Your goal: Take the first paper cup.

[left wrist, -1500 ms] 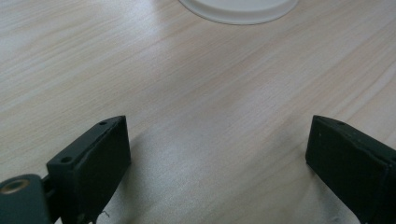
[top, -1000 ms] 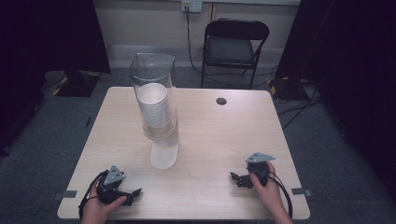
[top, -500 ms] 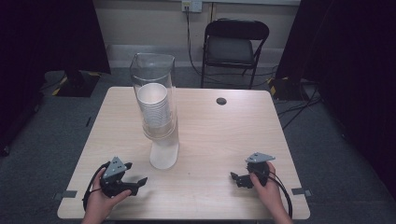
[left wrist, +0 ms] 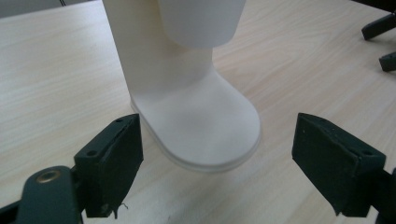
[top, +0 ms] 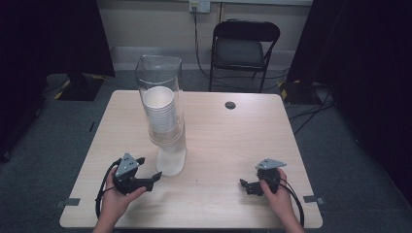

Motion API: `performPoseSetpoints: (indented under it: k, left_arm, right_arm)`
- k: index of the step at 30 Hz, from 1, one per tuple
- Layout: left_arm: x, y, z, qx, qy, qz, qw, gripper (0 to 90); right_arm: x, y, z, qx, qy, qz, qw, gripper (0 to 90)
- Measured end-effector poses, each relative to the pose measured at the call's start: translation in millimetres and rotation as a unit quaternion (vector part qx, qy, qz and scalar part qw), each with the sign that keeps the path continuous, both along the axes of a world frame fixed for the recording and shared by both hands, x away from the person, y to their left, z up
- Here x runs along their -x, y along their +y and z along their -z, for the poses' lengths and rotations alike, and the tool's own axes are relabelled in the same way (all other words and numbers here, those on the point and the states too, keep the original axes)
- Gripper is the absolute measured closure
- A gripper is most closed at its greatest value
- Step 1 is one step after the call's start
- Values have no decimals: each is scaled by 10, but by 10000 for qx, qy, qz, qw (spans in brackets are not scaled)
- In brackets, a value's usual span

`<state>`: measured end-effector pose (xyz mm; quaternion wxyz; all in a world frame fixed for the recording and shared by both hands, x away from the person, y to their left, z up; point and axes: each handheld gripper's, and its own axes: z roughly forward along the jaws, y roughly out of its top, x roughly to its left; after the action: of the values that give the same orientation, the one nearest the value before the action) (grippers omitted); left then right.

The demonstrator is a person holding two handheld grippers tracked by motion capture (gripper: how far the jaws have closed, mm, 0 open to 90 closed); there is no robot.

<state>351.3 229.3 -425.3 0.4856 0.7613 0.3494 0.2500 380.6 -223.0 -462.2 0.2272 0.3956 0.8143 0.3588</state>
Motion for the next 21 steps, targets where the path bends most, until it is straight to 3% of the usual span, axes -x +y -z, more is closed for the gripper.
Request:
performPoseSetpoints:
  k: [7,15,21]
  left_arm:
    - [-117,-143,-71,202,-176,-64,9996,178]
    - [-239,-262,-92,194,-314,-167,9992,193]
    - [-300,-298,-92,328,-449,-258,9981,200]
  right_arm:
    - [0,0,0,-1,2,0,10000,50]
    - [-2,0,0,4,-1,-3,10000,47]
    - [-5,4,1,7,10,21,10000,40]
